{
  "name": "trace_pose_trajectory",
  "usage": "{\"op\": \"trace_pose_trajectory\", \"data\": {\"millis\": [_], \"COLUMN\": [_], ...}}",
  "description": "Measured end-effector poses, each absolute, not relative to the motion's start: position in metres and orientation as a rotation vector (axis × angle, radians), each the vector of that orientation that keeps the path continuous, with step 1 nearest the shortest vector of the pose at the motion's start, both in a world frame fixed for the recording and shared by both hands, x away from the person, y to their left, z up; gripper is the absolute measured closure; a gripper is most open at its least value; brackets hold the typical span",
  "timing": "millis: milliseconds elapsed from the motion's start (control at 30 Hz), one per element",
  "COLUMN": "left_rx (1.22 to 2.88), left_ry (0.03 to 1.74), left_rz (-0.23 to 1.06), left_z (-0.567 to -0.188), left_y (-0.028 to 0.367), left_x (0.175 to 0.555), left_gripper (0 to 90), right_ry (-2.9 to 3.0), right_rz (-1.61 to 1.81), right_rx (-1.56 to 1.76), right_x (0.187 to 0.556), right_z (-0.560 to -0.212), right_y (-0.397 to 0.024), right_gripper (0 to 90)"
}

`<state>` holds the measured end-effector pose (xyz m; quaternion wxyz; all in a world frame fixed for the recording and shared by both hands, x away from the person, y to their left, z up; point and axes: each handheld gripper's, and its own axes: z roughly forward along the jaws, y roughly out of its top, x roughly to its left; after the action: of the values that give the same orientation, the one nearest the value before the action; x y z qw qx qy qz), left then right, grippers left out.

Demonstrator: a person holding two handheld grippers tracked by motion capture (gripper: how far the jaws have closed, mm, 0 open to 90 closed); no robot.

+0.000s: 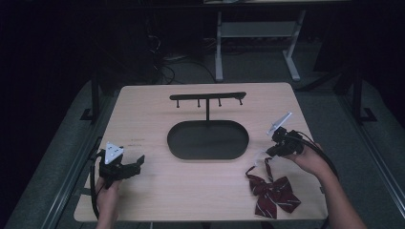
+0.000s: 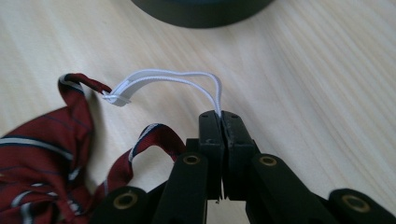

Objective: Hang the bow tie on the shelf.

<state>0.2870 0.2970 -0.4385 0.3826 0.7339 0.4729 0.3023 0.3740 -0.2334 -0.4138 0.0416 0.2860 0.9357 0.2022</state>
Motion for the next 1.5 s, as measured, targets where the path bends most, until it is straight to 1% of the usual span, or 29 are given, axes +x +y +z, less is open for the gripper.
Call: {"op": "trace_pose_trajectory", "data": {"millis": [833, 1500], "left_rx": [1.872, 1.869], "left_ry": [1.202, 1.203], "left_rz": [0.771, 0.769], "left_z": [-0.439, -0.439], "left_y": [0.296, 0.297], "left_x": [0.287, 0.287], "left_gripper": [13.6, 13.6], "right_ry": [2.831, 2.802], "right_rz": [0.682, 0.723], "right_rx": [0.612, 0.500], "right_x": [0.340, 0.334], "right_z": [-0.352, -0.316], "right_y": [-0.202, -0.178], "right_gripper": [88.0, 88.0]}}
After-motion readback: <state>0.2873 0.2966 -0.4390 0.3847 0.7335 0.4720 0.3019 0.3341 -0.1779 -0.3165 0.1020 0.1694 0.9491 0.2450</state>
